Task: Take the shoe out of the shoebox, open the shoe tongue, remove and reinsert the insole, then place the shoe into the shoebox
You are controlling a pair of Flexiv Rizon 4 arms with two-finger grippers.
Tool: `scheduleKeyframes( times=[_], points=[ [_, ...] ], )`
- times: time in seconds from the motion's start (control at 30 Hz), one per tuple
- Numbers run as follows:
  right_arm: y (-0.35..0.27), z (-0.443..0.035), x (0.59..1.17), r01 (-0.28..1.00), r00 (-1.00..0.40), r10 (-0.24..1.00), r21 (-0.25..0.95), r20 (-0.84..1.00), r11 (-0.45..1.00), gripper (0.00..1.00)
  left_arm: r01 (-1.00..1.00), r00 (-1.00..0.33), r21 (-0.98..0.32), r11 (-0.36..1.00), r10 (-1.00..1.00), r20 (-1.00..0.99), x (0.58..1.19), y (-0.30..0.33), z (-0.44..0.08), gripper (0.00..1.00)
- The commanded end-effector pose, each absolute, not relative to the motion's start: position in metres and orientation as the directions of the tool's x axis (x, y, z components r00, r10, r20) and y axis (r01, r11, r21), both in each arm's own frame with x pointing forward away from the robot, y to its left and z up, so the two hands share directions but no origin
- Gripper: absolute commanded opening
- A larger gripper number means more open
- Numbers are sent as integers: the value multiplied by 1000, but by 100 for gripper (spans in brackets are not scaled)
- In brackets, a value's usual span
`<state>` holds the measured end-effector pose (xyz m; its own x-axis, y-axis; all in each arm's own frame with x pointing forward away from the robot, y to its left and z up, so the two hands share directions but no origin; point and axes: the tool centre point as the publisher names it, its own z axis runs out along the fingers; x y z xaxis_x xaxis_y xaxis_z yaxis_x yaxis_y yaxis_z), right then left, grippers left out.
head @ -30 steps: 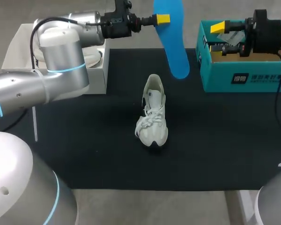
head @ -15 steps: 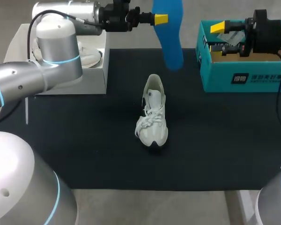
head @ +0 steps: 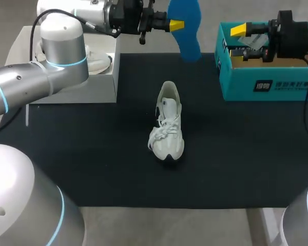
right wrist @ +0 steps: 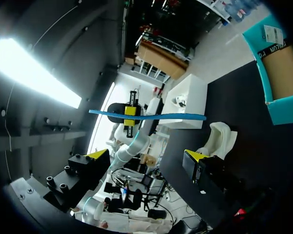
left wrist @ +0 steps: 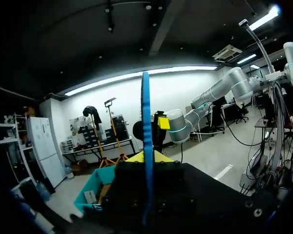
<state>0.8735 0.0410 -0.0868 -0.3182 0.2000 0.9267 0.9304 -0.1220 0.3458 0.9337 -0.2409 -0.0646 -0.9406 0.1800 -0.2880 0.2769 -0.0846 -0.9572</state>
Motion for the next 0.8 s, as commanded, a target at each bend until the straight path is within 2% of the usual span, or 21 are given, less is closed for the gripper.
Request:
scheduleKeyframes(
  times=[0.03, 0.47, 0.5, 0.6, 0.7, 0.73, 0.8],
  points=[
    [43, -87, 875, 930, -318, 201, 345, 927, -122, 100, 884, -428, -443, -152, 120, -896, 933, -241, -65, 0],
    [43, -87, 875, 930, -318, 201, 345, 927, -122, 100, 884, -428, -443, -152, 120, -896, 933, -241, -65, 0],
    [43, -87, 875, 930, -318, 201, 345, 927, -122, 100, 913, -372, -385, -132, 112, -921, 936, -241, -66, 0],
    [43, -87, 875, 930, -318, 201, 345, 927, -122, 100, 992, -74, -81, -92, 82, -994, 941, -242, -67, 0],
    [43, -87, 875, 930, -318, 201, 345, 927, -122, 100, 991, 121, 123, -61, -23, -992, 942, -243, -63, 0],
    [43, -87, 875, 930, -318, 201, 345, 927, -122, 100, 983, 176, 177, -53, -24, -984, 942, -244, -63, 0],
    [43, -87, 875, 930, -318, 201, 345, 927, -122, 100, 981, 186, 188, -55, -28, -982, 941, -244, -63, 0]
  ],
)
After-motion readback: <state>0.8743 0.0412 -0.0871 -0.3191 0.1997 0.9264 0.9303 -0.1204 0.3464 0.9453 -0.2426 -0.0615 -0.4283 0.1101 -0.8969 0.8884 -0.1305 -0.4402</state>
